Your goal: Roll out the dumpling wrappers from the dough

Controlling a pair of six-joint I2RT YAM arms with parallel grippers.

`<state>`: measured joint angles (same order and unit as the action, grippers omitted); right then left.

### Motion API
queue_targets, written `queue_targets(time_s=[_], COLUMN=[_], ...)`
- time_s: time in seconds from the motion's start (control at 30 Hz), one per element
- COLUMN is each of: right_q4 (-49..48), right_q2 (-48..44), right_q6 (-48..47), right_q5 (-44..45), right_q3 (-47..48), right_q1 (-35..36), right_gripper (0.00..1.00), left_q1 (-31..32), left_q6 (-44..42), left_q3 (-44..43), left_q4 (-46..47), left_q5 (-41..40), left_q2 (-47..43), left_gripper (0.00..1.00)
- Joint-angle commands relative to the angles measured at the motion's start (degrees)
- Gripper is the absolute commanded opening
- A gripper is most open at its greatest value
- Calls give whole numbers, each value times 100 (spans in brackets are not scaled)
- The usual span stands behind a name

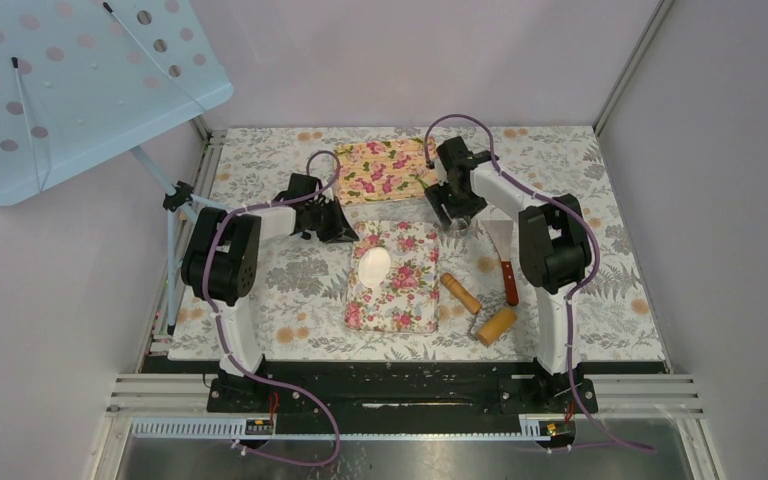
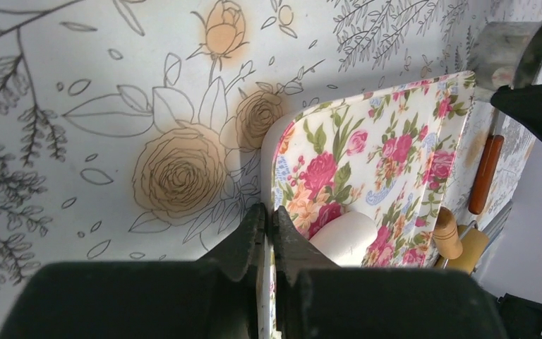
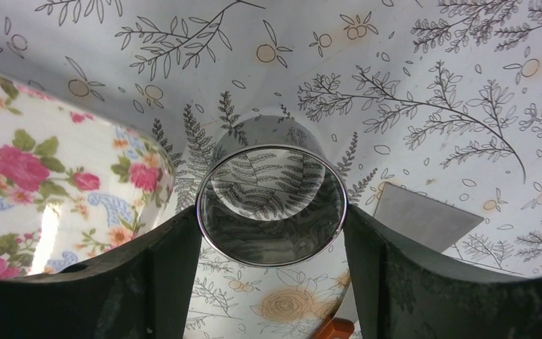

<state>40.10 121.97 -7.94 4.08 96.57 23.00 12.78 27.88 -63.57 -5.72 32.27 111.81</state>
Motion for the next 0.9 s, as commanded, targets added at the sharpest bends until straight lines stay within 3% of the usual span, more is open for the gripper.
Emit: queue_targets(time_s=[0.0, 0.23, 0.4, 0.6, 0.87], right_q4=[121, 357, 237, 30, 40], right_q2=[-765, -1511, -1806, -1748, -1428], right_q6=[-293, -453, -420, -395, -449], right_q5=[42, -818, -1467, -1666, -1442], right_q3=[237, 309, -5, -273, -288], right_q1=[38, 97, 539, 1402, 2211], right_gripper=[43, 40, 39, 39, 39], left_q1=[10, 292, 410, 274, 67], left_q6=[426, 720, 814, 612, 6], left_q3=[194, 472, 520, 313, -42], left_q4=[-258, -85, 26, -122, -324], left_q5=[-370, -477, -458, -378, 13], left_q2=[-255, -276, -301, -219, -71], left_gripper=[0, 0, 0, 26, 33])
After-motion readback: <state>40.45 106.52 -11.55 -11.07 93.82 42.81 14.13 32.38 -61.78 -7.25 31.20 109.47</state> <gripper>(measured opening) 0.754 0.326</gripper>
